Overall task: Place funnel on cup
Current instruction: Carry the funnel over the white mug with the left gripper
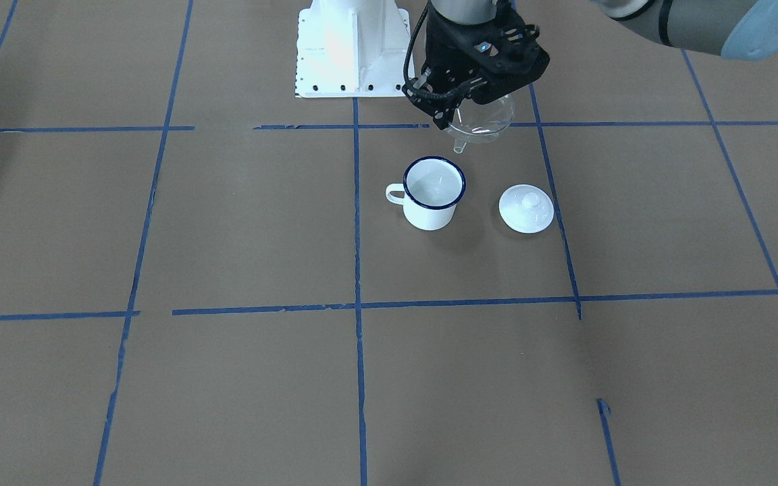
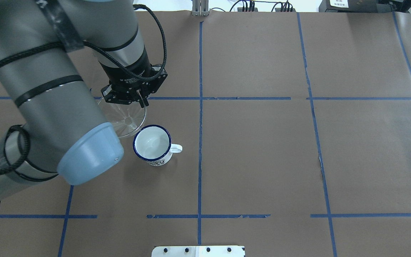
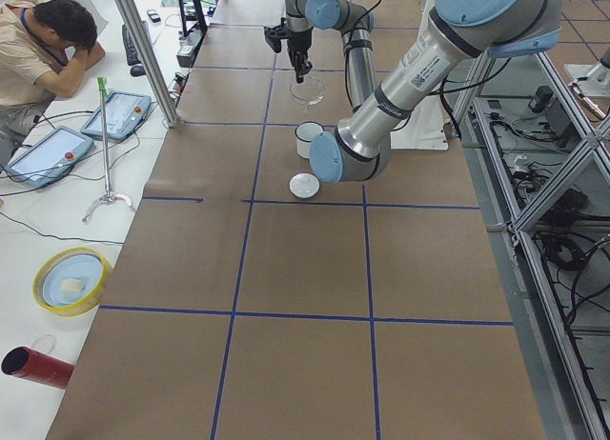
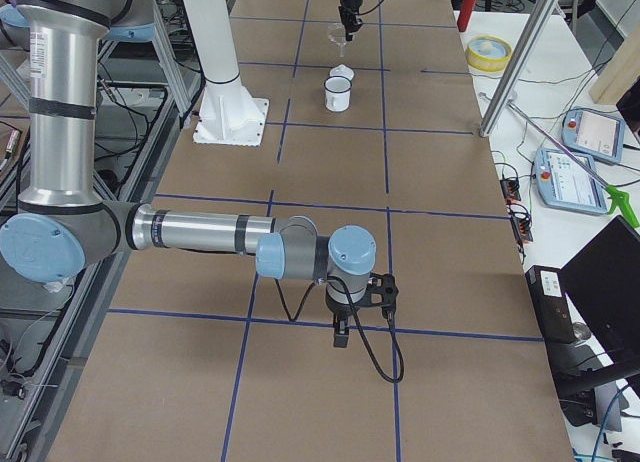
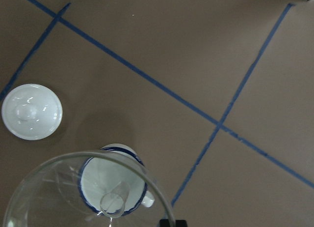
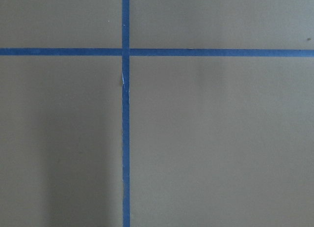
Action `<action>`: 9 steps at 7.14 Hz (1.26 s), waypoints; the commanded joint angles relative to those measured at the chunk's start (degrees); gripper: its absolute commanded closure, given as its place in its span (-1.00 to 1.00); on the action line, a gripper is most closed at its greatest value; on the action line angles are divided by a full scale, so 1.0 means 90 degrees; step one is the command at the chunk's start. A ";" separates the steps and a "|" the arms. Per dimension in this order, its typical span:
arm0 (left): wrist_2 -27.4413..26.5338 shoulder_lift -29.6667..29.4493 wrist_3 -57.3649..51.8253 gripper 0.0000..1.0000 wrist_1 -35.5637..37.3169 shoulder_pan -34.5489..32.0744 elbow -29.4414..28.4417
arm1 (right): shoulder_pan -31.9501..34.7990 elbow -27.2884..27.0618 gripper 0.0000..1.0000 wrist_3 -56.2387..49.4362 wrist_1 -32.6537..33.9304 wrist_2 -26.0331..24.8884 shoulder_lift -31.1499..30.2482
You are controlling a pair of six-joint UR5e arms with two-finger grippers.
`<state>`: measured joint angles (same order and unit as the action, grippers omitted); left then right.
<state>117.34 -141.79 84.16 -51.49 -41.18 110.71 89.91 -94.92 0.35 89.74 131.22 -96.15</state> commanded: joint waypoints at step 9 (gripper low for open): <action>-0.0010 0.0383 -0.0796 1.00 -0.1973 0.0825 -0.1813 | 0.0000 0.0000 -1.00 0.0000 0.0000 0.0000 0.0000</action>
<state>117.34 -139.77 77.03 -67.21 -34.60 94.55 89.91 -94.92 0.35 89.74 131.22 -96.15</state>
